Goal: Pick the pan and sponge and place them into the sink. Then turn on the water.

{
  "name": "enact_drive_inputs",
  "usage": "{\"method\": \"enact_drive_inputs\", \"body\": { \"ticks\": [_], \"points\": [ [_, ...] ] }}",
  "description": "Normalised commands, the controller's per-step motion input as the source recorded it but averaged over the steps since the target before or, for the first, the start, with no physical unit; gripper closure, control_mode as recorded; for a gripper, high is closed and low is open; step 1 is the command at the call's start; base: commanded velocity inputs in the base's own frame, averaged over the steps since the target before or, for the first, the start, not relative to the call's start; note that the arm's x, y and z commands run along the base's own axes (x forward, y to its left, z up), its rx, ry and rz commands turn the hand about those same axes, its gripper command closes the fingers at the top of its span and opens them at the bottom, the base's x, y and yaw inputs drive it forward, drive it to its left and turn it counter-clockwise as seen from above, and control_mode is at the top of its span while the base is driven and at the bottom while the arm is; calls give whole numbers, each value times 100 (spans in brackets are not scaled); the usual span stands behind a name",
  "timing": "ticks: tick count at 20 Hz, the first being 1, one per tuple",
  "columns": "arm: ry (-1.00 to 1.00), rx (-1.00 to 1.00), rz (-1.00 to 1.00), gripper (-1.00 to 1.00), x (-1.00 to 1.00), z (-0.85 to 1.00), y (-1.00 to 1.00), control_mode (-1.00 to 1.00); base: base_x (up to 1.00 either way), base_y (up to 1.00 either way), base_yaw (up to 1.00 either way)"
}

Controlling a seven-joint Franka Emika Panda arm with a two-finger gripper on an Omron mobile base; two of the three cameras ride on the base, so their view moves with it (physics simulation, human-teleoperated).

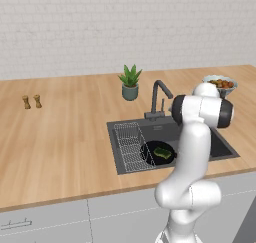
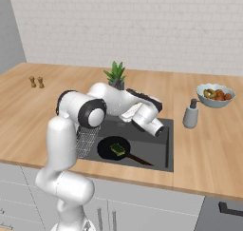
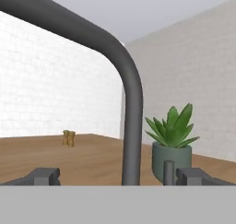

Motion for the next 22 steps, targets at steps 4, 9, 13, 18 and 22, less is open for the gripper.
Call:
{"method": "enact_drive_inputs", "body": {
  "ticks": [4,9,13,18,22],
  "points": [
    [-8,3,6,-100,1,0,0,-100,0,0,0],
    [-10,4,6,-100,0,0,-1,-100,0,0,0],
    [0,0,1,-100,10,0,1,-100,0,0,0],
    [0,0,0,-100,15,0,17,-100,0,0,0],
    [4,0,0,-100,21,-2,20,-100,0,0,0]
  ]
}}
